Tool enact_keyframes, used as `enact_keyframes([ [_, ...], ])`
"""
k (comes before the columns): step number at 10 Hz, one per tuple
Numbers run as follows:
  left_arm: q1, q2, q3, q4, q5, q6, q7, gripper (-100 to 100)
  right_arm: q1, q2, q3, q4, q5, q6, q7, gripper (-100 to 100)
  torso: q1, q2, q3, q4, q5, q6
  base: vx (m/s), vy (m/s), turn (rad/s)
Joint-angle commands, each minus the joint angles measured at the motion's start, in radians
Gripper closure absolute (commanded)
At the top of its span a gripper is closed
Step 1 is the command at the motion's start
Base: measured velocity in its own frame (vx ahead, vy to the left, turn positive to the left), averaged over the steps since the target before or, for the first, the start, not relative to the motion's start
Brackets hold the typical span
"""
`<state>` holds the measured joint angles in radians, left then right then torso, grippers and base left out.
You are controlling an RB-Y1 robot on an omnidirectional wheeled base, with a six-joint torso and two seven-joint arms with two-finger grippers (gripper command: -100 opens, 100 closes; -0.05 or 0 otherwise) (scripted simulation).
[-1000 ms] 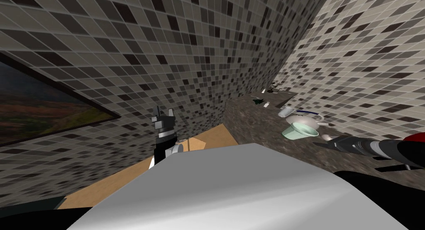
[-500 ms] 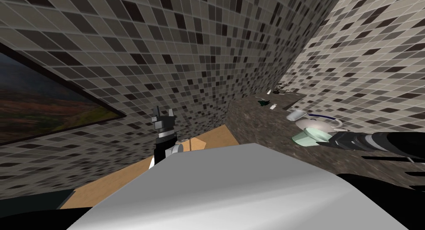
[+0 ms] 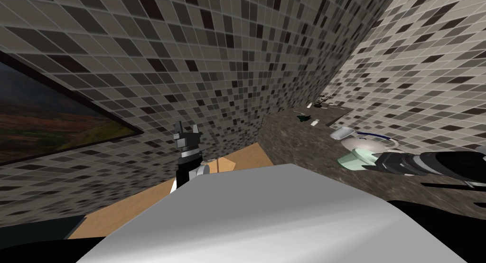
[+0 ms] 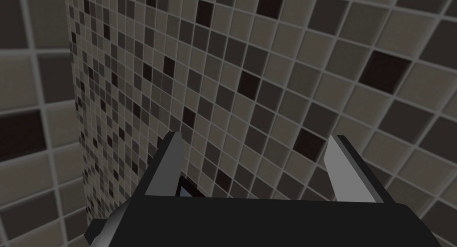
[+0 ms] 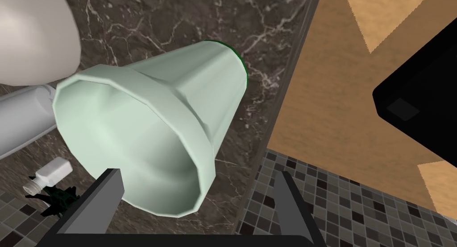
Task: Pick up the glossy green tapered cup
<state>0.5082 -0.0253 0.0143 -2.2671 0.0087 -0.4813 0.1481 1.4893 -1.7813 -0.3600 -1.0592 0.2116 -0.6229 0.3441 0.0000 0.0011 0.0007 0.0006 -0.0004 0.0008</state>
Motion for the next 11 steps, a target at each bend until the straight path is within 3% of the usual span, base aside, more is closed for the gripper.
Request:
enact_keyframes([
  [1,0.000,0.000,0.000,0.000,0.000,0.000,0.000,0,-0.008,0.014,0.018,-0.036,-0.001,0.036,0.007,-100,0.000,0.000,0.000,0.000,0.000,0.000,0.017,-0.029,0.038],
  [4,0.000,0.000,0.000,0.000,0.000,0.000,0.000,0,-0.020,0.034,0.046,-0.089,-0.002,0.091,0.017,-100,-0.004,-0.002,-0.001,0.000,-0.001,0.000,0.033,-0.051,0.034],
  [5,0.000,0.000,0.000,0.000,0.000,0.000,0.000,0,-0.027,0.027,0.050,-0.070,-0.007,0.072,0.017,-100,-0.004,-0.002,-0.001,0.000,-0.001,0.000,0.014,-0.027,0.011],
  [6,0.000,0.000,0.000,0.000,0.000,0.000,0.000,0,-0.028,0.027,0.052,-0.071,-0.007,0.076,0.018,100,-0.003,-0.001,-0.001,0.000,-0.001,0.000,0.003,-0.005,0.000],
  [10,0.000,0.000,0.000,0.000,0.000,0.000,0.000,0,-0.028,0.028,0.052,-0.071,-0.008,0.075,0.017,100,0.000,0.000,0.000,0.000,0.000,-0.001,0.000,0.000,0.000],
  [11,0.000,0.000,0.000,0.000,0.000,0.000,0.000,0,-0.028,0.028,0.052,-0.071,-0.008,0.075,0.017,0,0.000,0.000,0.000,0.000,0.001,-0.001,0.000,0.000,0.000],
])
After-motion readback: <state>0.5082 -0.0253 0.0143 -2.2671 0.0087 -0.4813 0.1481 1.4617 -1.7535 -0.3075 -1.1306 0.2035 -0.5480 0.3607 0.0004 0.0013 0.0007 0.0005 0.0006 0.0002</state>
